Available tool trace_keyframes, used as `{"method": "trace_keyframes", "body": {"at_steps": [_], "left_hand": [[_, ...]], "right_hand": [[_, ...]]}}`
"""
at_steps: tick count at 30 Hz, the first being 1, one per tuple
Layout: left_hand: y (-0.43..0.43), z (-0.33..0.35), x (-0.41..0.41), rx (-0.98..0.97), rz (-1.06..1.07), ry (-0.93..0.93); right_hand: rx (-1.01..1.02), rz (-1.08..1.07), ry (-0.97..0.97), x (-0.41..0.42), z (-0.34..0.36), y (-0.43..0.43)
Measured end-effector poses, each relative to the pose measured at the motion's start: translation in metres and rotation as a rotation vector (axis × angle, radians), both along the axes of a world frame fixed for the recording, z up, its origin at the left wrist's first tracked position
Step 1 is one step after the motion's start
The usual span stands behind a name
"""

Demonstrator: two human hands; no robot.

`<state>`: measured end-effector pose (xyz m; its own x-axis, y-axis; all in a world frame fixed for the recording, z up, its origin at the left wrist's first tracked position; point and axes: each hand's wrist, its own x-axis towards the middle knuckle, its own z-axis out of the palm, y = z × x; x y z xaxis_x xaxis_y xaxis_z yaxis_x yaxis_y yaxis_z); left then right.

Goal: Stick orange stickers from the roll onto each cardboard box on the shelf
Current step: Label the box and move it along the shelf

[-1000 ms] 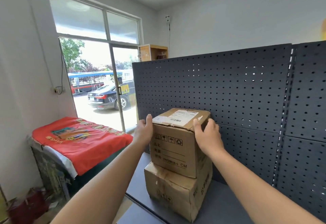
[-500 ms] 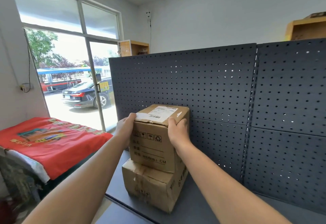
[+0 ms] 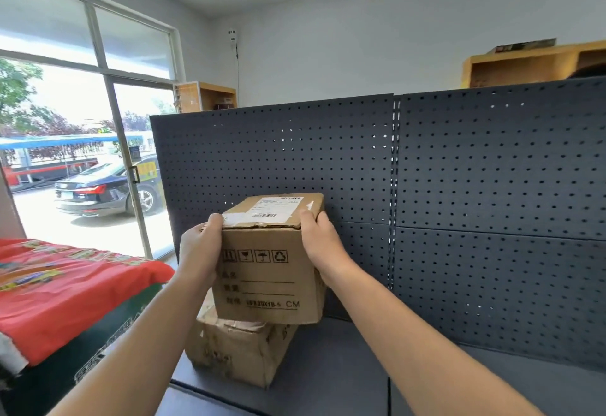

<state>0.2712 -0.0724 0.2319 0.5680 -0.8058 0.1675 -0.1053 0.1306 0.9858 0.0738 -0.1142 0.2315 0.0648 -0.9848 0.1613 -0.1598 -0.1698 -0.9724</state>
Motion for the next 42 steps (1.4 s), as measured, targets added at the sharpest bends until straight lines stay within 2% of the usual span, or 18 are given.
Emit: {"method": "trace_keyframes", "body": {"at_steps": [10,19,26,31,42], "left_hand": [[0.041,0.001,-0.136,-0.120,-0.152,-0.023],[0.062,-0.027,-0.284,-0.146,-0.352,-0.032],[0.065,-0.068,-0.378,-0.079,-0.516,-0.056],[0.068,-0.097,-0.422,-0.047,-0.625,-0.071],[0.062,-0.141,-0.478,0.046,-0.633,-0.053]], "right_hand": [[-0.036,-0.064,-0.162,-0.142,-0.010,0.057],[-0.058,-0.193,-0.064,-0.302,-0.026,0.097],[0.000,-0.247,-0.004,-0.406,-0.054,0.125],[0.029,-0.265,0.010,-0.455,-0.081,0.136],[0.080,-0.346,0.043,-0.508,-0.128,0.128]]}}
